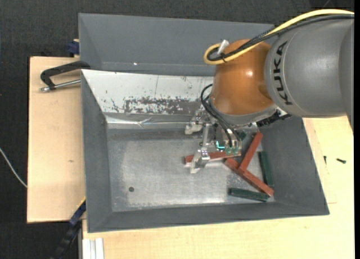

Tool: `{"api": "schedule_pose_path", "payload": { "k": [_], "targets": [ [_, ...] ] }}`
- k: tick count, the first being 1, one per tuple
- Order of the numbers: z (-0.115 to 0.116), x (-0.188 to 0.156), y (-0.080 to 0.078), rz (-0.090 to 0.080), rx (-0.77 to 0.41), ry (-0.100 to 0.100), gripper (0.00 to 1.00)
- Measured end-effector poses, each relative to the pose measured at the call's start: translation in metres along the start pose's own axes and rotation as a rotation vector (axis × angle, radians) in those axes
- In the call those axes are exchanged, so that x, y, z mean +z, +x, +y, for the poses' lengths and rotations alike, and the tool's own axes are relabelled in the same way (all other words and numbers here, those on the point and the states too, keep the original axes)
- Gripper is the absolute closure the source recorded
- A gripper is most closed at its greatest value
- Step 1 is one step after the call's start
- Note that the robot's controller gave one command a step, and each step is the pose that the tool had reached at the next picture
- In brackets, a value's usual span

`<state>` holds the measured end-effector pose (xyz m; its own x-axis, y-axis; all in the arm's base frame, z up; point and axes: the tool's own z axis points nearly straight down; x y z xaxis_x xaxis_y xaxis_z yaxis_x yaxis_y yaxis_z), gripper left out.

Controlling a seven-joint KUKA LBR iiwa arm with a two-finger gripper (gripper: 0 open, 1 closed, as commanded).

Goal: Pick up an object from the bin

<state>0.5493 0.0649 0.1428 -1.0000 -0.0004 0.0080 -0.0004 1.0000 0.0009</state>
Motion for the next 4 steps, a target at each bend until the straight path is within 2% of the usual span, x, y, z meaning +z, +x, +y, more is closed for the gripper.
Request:
{"api": "schedule_pose_path", "payload": {
  "k": [1, 2, 3, 4],
  "targets": [
    [0.0, -0.004, -0.001, -0.007, 0.001, 0.0, 0.0],
    [-0.036, 0.057, -0.012, -0.014, -0.013, -0.001, 0.0],
    [-0.039, 0.063, -0.012, -0.012, -0.016, -0.001, 1.0],
    [-0.039, 0.063, -0.012, -0.012, -0.016, -0.001, 1.0]
  ]
}}
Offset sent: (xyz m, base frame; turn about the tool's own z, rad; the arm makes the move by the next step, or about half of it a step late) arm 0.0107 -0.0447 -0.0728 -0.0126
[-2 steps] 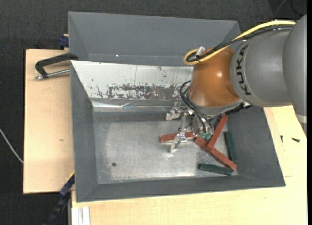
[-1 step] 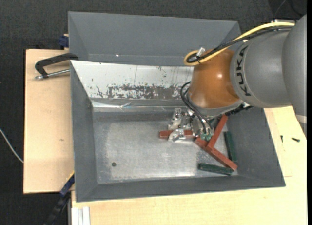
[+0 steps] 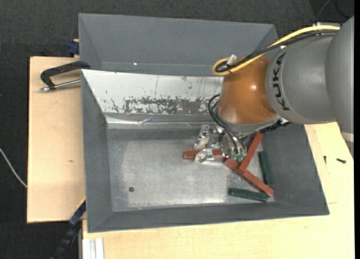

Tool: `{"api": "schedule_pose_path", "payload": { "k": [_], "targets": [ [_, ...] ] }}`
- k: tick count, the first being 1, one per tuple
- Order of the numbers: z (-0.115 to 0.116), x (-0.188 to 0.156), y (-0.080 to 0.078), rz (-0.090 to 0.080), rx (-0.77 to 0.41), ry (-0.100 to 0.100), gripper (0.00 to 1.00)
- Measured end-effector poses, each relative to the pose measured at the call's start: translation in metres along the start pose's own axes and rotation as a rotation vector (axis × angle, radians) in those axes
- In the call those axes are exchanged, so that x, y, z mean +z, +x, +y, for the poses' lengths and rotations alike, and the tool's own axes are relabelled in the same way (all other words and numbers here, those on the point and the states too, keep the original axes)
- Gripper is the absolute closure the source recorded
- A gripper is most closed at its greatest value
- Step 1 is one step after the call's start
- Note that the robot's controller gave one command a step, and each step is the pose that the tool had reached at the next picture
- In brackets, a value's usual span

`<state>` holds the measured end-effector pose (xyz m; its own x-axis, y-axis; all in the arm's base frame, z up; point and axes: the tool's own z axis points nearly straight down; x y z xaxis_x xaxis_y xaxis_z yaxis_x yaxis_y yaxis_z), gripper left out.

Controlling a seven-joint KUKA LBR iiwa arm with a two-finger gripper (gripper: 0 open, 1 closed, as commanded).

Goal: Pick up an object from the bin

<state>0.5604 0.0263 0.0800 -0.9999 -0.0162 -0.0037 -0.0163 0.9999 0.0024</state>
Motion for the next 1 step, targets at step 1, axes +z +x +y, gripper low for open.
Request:
{"api": "schedule_pose_path", "payload": {
  "k": [1],
  "targets": [
    [-0.0077, -0.1935, -0.0103, -0.012, -0.041, 0.002, 1.0]
  ]
}}
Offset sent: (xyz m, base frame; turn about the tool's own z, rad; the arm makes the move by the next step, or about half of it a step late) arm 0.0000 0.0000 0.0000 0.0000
